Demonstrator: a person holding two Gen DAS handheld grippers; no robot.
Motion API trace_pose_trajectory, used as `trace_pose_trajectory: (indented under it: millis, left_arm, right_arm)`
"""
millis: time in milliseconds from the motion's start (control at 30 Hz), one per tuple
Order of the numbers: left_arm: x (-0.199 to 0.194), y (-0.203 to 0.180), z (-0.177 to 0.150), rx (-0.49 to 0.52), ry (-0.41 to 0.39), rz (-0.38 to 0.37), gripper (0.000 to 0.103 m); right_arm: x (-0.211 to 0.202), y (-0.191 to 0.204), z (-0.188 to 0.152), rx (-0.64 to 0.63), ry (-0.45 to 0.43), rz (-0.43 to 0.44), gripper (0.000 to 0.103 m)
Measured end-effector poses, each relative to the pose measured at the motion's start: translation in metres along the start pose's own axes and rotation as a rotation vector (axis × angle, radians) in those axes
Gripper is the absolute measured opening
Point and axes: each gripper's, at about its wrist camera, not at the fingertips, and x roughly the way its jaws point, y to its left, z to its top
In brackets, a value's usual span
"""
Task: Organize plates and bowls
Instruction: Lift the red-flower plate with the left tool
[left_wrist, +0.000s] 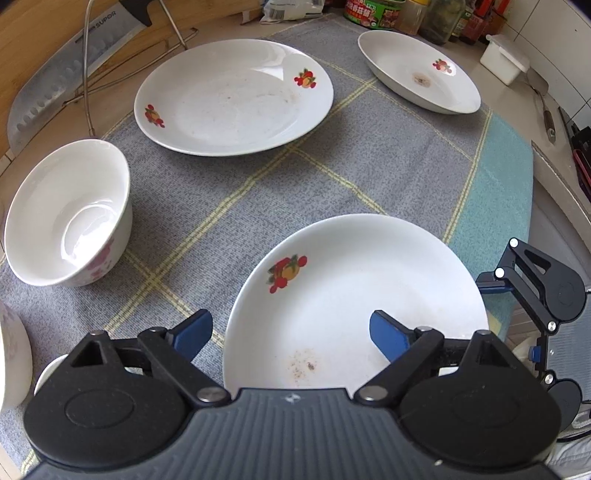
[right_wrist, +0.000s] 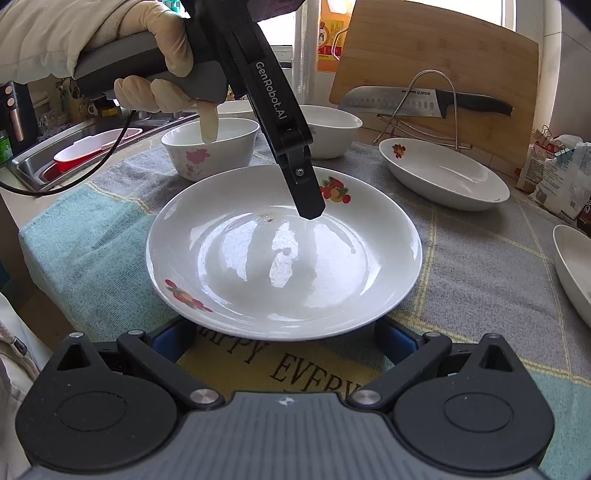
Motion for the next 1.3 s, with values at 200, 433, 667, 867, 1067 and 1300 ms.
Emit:
trace_pose_trajectory:
  millis: [200,433,667,867,1067,1300]
  left_arm:
    - [0.006,-0.001,-0.001,0.024,0.041,-0.007,0.087]
    - [0.008,0.001,0.003,0.038,0.079,-0.040,0.082]
    - [0.014,-0.003,0.007,0.083,0.117,-0.048,0.080]
    - [0.017,-0.005,0.008,0.105,0.131,-0.042,0.080]
    - [0.018,-0.009,0.010,0.101,0.130,-0.043,0.080]
    - [0.014,-0.010,0.012,0.106,0.115,-0.045,0.080]
  right_arm:
    - [0.002,0.001,0.003,0.010,0.008,-0.010,0.103]
    - [0.003,0.002,0.004,0.010,0.017,-0.012,0.103]
    - [0.003,0.004,0.006,-0.010,0.018,-0.015,0.103]
    - [0.002,0.005,0.007,0.002,0.019,-0.006,0.103]
    - [0.000,0.004,0.008,0.009,0.029,-0.002,0.103]
    - [-0.001,0.000,0.009,0.025,0.038,0.006,0.103]
